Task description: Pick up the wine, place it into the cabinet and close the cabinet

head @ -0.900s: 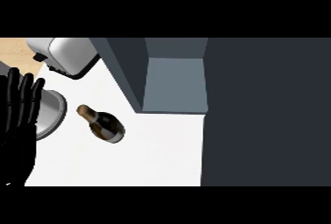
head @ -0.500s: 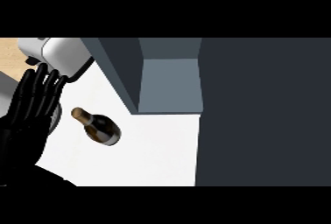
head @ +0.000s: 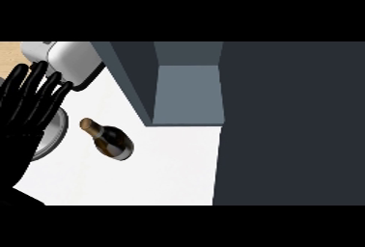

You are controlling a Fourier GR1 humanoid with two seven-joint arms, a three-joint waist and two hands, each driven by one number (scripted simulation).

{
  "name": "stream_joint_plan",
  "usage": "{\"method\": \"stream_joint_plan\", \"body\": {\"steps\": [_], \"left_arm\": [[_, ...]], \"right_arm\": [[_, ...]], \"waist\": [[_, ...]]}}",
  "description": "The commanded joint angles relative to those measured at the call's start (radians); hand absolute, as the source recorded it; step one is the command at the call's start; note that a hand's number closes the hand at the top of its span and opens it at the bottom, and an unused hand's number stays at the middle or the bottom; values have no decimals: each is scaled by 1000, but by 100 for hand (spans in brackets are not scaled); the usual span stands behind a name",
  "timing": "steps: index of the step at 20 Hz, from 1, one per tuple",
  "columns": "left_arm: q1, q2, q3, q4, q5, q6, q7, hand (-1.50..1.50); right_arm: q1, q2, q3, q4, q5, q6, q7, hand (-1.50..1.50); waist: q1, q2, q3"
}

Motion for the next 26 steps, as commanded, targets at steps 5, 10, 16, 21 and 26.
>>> {"method": "stream_joint_plan", "body": {"steps": [5,10,16,21,26], "left_arm": [[-38,34,40,-161,68,118,204,-150],[-31,31,32,-152,64,129,235,-150],[-52,42,55,-91,39,121,227,-150],[-13,39,33,-190,8,167,288,-150],[-57,44,60,-29,18,85,208,-150]], "right_arm": [[-22,24,133,-171,103,-85,197,-150],[-35,6,154,-218,115,-110,242,-150],[-104,8,258,-254,205,-190,347,-150],[-131,-23,227,-262,205,-221,371,-150],[-175,-21,263,-244,235,-266,382,-150]], "waist": [[4,0,0],[0,0,0],[-4,-1,-1],[-2,-4,0],[-7,0,-1]]}}
